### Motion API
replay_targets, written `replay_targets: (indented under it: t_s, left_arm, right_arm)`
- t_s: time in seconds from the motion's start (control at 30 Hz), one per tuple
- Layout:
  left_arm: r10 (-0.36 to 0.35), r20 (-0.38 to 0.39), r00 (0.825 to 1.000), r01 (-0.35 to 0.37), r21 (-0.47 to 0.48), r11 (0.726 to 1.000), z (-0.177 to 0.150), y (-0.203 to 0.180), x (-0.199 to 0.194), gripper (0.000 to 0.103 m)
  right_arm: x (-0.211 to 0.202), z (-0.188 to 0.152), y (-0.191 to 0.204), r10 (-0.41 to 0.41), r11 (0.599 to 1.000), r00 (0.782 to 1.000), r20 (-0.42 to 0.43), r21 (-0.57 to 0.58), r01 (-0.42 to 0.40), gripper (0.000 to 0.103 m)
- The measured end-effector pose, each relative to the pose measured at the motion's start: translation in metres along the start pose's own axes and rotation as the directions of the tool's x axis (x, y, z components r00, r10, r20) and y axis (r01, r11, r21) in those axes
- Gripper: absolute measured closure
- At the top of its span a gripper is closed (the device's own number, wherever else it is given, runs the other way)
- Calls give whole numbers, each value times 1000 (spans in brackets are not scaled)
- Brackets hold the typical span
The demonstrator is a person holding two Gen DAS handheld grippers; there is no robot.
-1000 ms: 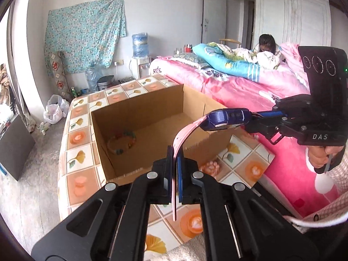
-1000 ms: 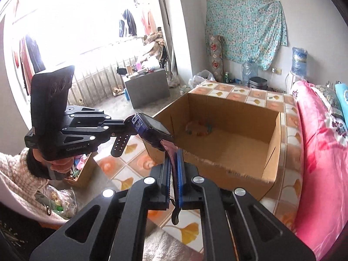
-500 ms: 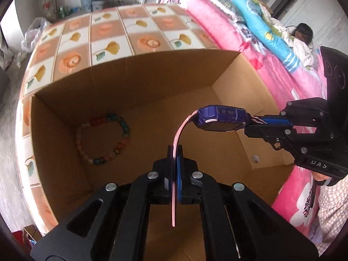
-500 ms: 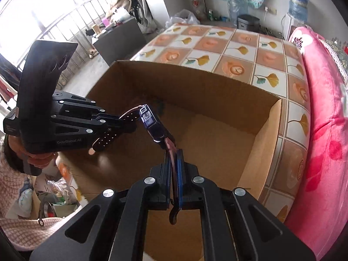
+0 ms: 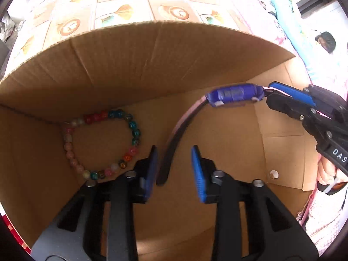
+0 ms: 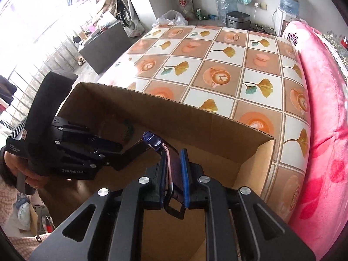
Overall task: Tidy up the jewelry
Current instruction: 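Carry the watch over the box and open both grippers to drop it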
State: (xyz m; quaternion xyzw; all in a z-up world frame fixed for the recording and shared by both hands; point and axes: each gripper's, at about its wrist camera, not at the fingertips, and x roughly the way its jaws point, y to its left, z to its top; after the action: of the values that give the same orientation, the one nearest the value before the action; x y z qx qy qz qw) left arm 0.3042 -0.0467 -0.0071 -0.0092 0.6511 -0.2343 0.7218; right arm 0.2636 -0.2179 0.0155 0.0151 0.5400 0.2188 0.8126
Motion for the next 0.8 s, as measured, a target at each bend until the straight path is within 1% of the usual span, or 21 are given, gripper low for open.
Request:
replay_targets:
  t_s: [0.07, 0.13, 0.17, 0.27, 0.37, 0.43, 0.5, 0.53, 0.6, 0.63, 0.7, 0.73, 0.8]
  left_arm:
    - [3, 4, 1000, -3, 9, 1000, -3, -1, -2, 72]
    - [4, 3, 1000, -4, 12, 1000, -6, -1, -4, 72]
    - [1, 3, 1000, -1, 11, 1000, -8, -1, -5, 72]
    - [0, 22, 1000, 0, 6, 1000, -11, 2, -12, 72]
    - [-9, 48, 999, 9, -3, 1000, -20, 5, -24, 72]
    - [-1, 93, 996, 1, 7, 1000, -29, 3, -39, 72]
    - [-16, 156, 988, 13, 22, 1000, -43, 1, -60, 72]
    - [-35, 198, 980, 29, 32, 999, -52, -1, -73, 72]
    - [-71, 285, 956, 59, 51, 997, -70, -3, -99, 71]
    - [-87, 333, 939, 71, 59, 996, -82, -3, -113, 70]
    - [-107, 421, 901, 86, 68, 994, -105, -4, -135, 61]
    - [-109, 460, 881, 87, 70, 994, -120, -3, -144, 59]
    - [-101, 520, 848, 75, 71, 995, -147, 0, -159, 55]
  right_arm:
    - [1, 1, 0, 18, 1000, 1000, -10, 9, -18, 88]
    - [5, 2, 1, 74, 997, 996, -46, 20, -73, 88]
    - [8, 3, 3, 78, 997, 995, -68, 21, -77, 88]
    - [10, 4, 12, 19, 1000, 997, -72, -9, -19, 88]
    - [3, 6, 15, -2, 1000, 999, -36, -14, 1, 88]
    - [1, 7, 17, -30, 999, 999, -22, -26, 30, 88]
    - [1, 8, 19, -52, 998, 998, -32, -40, 51, 87]
    - [3, 8, 21, -68, 997, 997, -44, -47, 66, 85]
    - [7, 7, 25, -110, 992, 992, -59, -71, 106, 71]
    - [9, 7, 28, -132, 988, 989, -64, -87, 126, 69]
    - [14, 5, 33, -162, 982, 983, -82, -111, 152, 63]
    - [17, 5, 34, -176, 980, 980, -98, -114, 164, 61]
    - [25, 7, 35, -193, 978, 973, -130, -111, 179, 57]
